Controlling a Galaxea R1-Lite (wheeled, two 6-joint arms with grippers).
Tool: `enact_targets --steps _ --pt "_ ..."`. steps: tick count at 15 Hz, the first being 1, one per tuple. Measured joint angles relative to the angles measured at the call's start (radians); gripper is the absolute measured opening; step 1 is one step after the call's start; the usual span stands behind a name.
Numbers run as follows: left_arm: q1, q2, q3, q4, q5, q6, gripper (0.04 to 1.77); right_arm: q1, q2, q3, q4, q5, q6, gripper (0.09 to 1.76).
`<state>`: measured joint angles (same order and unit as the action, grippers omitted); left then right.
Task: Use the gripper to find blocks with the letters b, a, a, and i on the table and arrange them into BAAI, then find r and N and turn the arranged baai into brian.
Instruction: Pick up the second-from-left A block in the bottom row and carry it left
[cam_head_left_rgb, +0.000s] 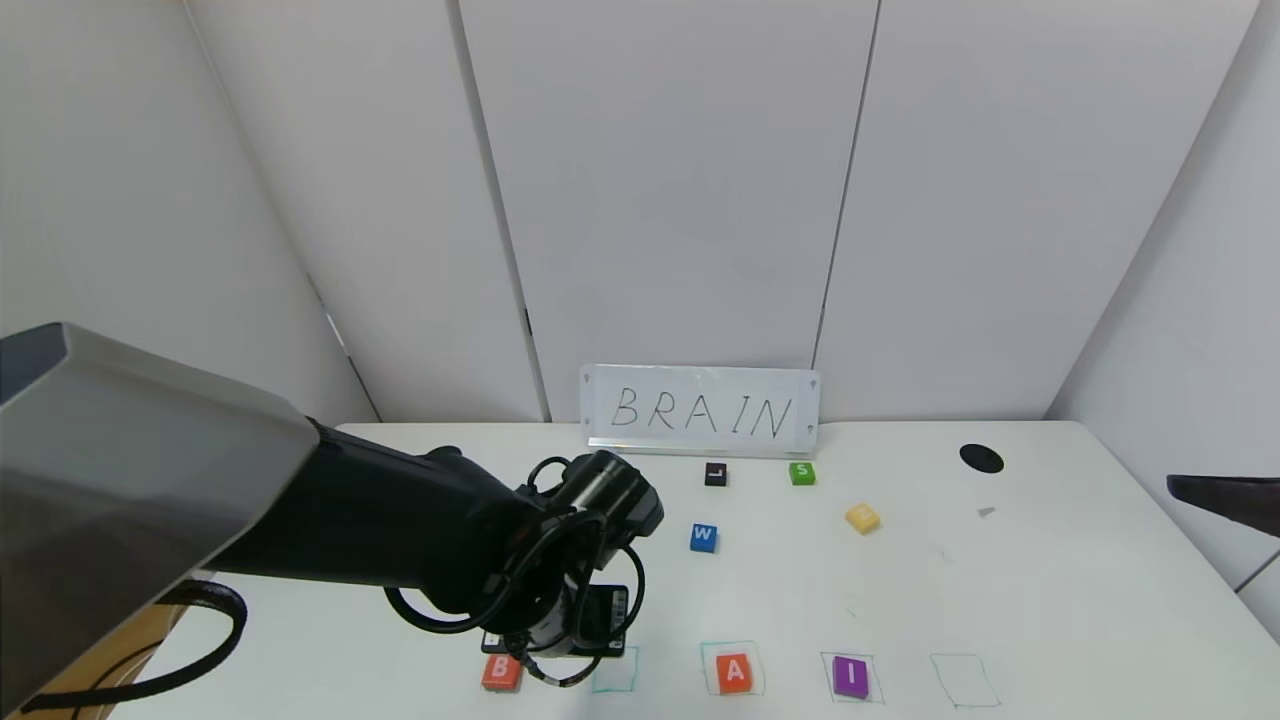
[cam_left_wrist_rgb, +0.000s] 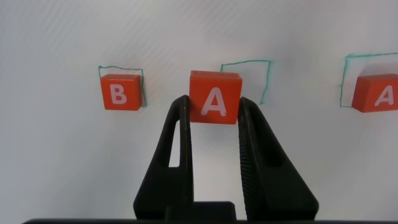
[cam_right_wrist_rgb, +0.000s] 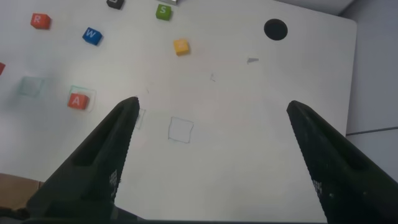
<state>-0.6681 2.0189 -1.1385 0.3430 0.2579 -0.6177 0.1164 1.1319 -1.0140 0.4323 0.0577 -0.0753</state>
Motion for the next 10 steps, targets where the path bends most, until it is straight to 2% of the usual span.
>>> enact_targets --steps 4,7,10 --pt "0.100 -0.065 0.022 0.002 -0.035 0.147 0.49 0.001 -0.008 0.000 0.000 0.000 -0.001 1.71" --pt "0.206 -0.099 0.043 0.002 -0.084 0.211 0.49 0.004 -0.013 0.000 0.000 0.000 -0.001 1.71" --pt "0.326 -0.122 0.055 0.000 -0.144 0.316 0.49 0.004 -0.017 0.000 -0.001 0.000 -0.001 1.71"
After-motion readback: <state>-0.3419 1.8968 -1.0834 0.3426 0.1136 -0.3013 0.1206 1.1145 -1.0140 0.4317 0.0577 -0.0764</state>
